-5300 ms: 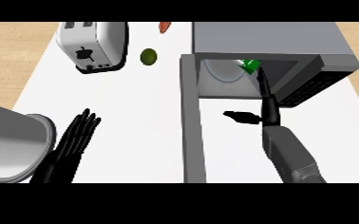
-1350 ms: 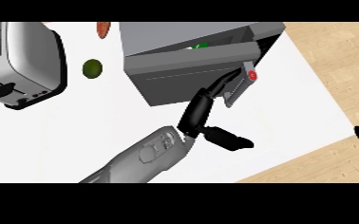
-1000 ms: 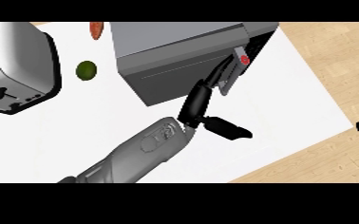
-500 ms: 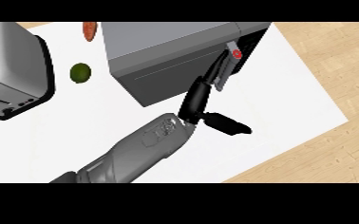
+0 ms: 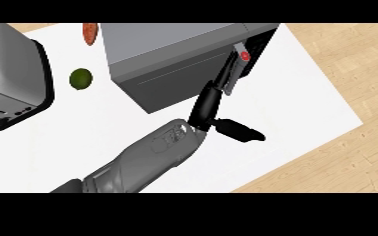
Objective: Pick up the milk, place it into the microwave and close the microwave
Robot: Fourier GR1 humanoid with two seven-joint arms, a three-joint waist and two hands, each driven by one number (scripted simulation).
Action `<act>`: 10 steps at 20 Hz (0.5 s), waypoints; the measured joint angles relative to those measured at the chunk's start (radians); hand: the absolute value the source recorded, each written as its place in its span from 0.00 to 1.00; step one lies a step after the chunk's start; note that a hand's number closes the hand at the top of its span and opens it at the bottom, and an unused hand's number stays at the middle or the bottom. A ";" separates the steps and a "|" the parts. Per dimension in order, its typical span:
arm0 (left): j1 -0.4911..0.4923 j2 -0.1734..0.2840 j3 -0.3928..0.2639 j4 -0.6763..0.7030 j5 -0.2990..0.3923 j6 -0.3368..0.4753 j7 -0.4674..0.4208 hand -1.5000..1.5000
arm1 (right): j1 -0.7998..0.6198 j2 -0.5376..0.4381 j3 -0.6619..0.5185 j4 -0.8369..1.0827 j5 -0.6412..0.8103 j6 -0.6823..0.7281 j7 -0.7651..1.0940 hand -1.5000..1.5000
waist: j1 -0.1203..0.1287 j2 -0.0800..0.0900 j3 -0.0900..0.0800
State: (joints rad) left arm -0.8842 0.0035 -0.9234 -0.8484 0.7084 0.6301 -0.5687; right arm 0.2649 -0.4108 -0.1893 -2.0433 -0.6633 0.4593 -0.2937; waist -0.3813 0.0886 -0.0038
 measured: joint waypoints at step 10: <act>-0.019 -0.004 -0.034 0.025 0.056 0.009 -0.047 0.00 | -0.029 -0.033 -0.015 0.007 -0.042 0.001 0.029 0.00 | -0.013 0.001 0.001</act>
State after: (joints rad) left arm -0.9028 -0.0002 -0.9569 -0.8231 0.7641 0.6394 -0.6162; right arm 0.2359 -0.4436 -0.2047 -2.0360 -0.7048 0.4601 -0.2642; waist -0.3941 0.0900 -0.0031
